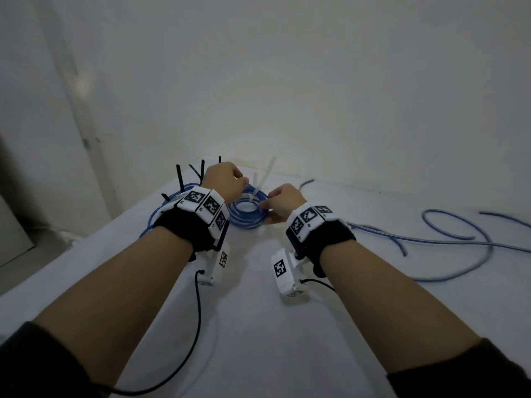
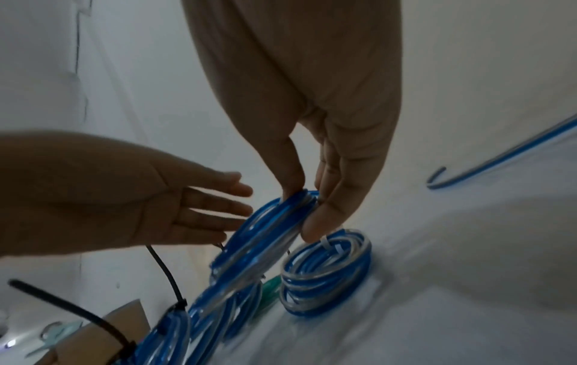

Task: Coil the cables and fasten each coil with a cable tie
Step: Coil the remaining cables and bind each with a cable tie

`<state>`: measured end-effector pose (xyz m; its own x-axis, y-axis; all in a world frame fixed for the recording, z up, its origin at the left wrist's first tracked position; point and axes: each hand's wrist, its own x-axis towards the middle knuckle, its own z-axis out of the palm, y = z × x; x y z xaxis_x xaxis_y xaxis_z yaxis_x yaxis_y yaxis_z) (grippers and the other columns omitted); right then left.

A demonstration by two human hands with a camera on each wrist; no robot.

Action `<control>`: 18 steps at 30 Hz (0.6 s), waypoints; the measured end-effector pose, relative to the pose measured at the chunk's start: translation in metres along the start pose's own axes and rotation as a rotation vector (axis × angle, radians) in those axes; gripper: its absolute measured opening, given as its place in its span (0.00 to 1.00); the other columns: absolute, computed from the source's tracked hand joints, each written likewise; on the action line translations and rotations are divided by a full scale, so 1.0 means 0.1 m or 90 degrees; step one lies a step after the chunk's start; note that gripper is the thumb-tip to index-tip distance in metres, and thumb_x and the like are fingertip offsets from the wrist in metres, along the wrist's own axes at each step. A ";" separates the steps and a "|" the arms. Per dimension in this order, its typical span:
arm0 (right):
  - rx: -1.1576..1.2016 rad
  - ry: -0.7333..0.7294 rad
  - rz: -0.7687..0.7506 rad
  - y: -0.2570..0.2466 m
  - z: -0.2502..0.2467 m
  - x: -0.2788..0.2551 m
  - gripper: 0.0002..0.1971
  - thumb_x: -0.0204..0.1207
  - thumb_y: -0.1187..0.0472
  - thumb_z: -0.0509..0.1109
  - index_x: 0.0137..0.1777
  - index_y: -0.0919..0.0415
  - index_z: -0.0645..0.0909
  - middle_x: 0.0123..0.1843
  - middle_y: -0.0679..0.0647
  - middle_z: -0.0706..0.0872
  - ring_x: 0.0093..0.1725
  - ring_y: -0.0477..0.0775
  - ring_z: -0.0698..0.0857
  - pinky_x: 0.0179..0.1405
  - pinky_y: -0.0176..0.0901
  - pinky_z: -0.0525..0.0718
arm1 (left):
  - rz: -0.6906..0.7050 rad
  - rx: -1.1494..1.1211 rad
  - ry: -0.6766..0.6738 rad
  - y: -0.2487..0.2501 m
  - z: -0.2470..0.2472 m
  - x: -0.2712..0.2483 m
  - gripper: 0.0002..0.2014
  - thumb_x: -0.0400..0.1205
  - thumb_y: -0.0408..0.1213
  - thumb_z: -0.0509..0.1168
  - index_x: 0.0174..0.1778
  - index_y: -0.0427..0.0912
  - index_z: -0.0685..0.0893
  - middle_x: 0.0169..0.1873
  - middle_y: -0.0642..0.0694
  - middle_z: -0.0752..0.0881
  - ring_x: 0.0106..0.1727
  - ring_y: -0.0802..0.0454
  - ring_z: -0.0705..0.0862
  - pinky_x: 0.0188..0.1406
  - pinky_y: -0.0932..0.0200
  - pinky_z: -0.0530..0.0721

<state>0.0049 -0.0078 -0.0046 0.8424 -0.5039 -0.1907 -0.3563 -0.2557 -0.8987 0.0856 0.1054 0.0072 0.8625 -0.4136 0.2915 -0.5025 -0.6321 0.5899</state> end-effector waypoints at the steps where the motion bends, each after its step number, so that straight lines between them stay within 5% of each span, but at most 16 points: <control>1: -0.011 -0.004 0.007 0.01 0.04 0.03 0.09 0.72 0.74 0.72 0.36 0.67 0.74 0.35 0.64 0.81 0.32 0.63 0.84 0.44 0.59 0.88 | -0.001 -0.003 0.004 -0.02 -0.01 0.01 0.11 0.82 0.42 0.63 0.53 0.38 0.84 0.54 0.43 0.86 0.56 0.46 0.82 0.49 0.60 0.74; 4: -0.071 -0.019 0.014 0.05 0.14 0.12 0.07 0.72 0.71 0.73 0.47 0.74 0.81 0.37 0.67 0.84 0.29 0.62 0.84 0.39 0.58 0.89 | 0.015 -0.022 0.034 -0.05 -0.03 0.05 0.10 0.82 0.40 0.61 0.52 0.40 0.83 0.52 0.44 0.86 0.54 0.49 0.82 0.49 0.60 0.73; 11: -0.105 -0.031 0.035 0.14 -0.18 0.14 0.12 0.76 0.66 0.71 0.53 0.76 0.80 0.48 0.69 0.85 0.49 0.69 0.88 0.54 0.64 0.86 | 0.086 -0.074 0.065 0.23 0.12 0.05 0.07 0.82 0.40 0.61 0.48 0.44 0.83 0.44 0.51 0.83 0.47 0.55 0.79 0.46 0.61 0.73; 18: -0.396 -0.003 0.025 0.50 -1.10 -0.13 0.14 0.75 0.59 0.73 0.51 0.73 0.84 0.45 0.62 0.88 0.41 0.58 0.85 0.51 0.52 0.87 | 0.167 -0.087 -0.108 0.84 0.54 -0.05 0.08 0.81 0.41 0.62 0.49 0.41 0.83 0.48 0.45 0.86 0.50 0.48 0.84 0.52 0.55 0.80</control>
<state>-0.0685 -0.1043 -0.0037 0.8250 -0.5197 -0.2221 -0.5548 -0.6700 -0.4932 0.0355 0.0195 0.0148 0.6772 -0.6606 0.3240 -0.6833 -0.4013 0.6100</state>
